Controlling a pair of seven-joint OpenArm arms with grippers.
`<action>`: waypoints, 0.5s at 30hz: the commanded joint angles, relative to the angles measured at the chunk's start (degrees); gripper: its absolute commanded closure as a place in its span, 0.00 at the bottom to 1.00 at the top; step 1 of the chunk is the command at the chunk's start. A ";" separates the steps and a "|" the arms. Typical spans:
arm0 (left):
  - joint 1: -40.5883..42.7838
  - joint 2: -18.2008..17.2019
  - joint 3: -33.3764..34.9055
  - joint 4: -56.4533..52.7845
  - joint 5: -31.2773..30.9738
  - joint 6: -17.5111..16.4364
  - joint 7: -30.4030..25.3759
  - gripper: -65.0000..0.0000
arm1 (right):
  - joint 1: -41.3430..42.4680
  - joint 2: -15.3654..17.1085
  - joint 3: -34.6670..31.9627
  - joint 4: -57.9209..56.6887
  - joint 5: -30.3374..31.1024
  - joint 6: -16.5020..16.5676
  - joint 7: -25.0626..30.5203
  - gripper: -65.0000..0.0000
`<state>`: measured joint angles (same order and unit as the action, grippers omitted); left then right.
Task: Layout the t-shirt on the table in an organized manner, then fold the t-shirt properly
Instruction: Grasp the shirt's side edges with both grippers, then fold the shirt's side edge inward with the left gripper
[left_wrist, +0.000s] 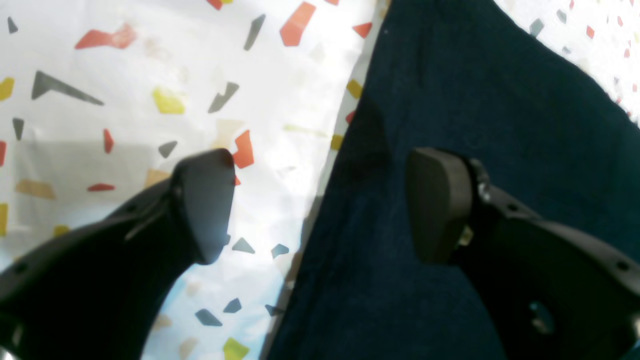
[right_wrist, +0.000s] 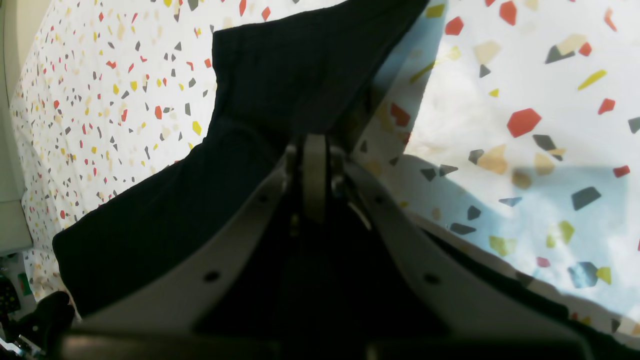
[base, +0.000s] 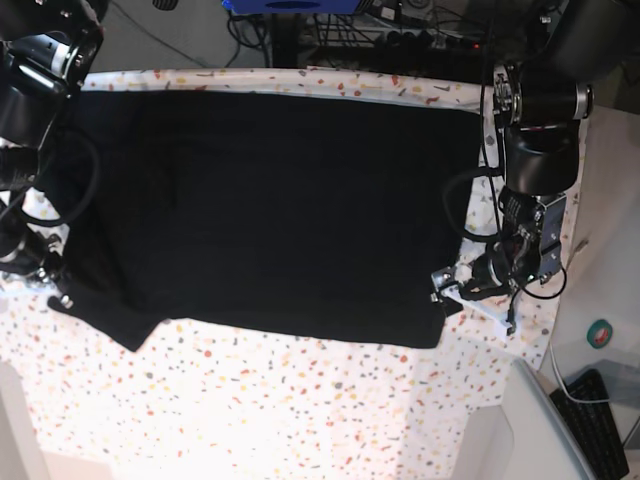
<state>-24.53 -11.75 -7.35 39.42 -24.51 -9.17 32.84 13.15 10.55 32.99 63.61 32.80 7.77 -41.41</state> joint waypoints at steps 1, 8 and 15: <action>-0.21 0.98 0.28 0.19 -1.82 -2.83 2.54 0.22 | 1.31 1.10 0.28 0.96 0.74 0.63 1.01 1.00; 1.81 0.80 0.28 0.19 -1.82 -3.89 2.46 0.37 | 1.31 1.10 0.28 0.96 0.74 0.63 1.01 1.00; 2.16 0.63 -0.25 0.19 -1.82 -3.89 2.19 0.76 | 1.31 1.10 0.11 0.96 0.74 0.63 1.01 1.00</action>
<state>-22.17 -11.27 -7.75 39.64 -26.63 -12.73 32.14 13.13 10.55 33.04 63.61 32.80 7.77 -41.43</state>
